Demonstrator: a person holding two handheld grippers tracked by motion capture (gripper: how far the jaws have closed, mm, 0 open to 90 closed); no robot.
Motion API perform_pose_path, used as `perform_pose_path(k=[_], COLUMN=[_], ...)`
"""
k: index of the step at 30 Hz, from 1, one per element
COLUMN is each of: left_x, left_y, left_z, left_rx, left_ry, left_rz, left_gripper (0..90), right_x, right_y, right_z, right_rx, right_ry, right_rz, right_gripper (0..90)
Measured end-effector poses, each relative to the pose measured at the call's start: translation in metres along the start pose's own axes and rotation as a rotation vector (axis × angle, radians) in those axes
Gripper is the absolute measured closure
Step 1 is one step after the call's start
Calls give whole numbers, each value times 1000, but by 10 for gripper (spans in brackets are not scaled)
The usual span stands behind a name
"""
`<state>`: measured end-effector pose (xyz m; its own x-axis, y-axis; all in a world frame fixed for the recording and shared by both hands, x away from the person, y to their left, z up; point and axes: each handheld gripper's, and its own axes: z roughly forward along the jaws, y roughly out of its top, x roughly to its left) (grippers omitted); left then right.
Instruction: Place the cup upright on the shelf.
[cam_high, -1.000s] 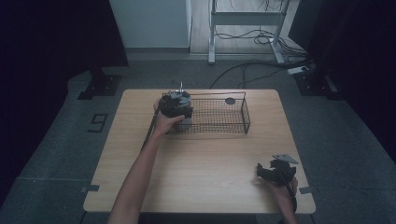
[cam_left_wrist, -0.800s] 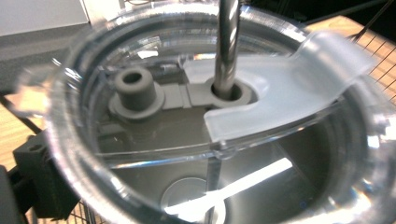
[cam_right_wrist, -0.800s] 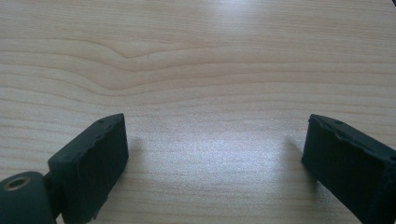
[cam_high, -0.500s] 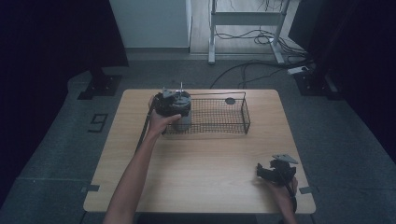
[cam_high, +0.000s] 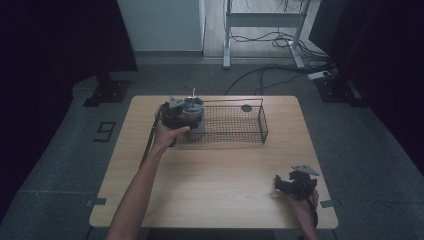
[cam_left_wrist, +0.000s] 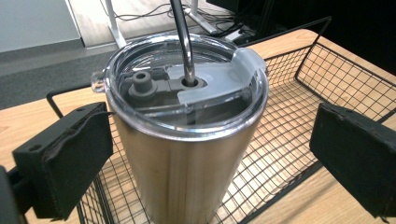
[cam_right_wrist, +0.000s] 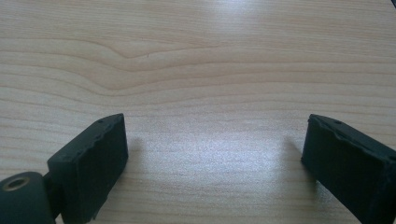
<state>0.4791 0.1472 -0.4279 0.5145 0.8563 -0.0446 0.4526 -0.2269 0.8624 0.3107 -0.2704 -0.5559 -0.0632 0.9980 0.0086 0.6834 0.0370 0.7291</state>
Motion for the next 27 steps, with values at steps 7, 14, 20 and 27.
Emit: perform_pose_path(k=[7,14,20,27], left_x=[-4,-7,-11,-21], left_y=[-4,-12,-21,-37], left_z=[-11,-25,-37,-60], left_rx=[-7,6,11,2], left_ry=[12,18,13,-12], left_rz=[6,14,27,37], left_gripper=[0,0,0,0], right_x=[0,0,0,0], right_y=[0,0,0,0], right_z=[0,0,0,0], right_rx=[-1,-1,-1,0], right_ry=[0,-1,-1,-1], right_rz=[-2,-1,-4,3], right_gripper=[69,69,69,69])
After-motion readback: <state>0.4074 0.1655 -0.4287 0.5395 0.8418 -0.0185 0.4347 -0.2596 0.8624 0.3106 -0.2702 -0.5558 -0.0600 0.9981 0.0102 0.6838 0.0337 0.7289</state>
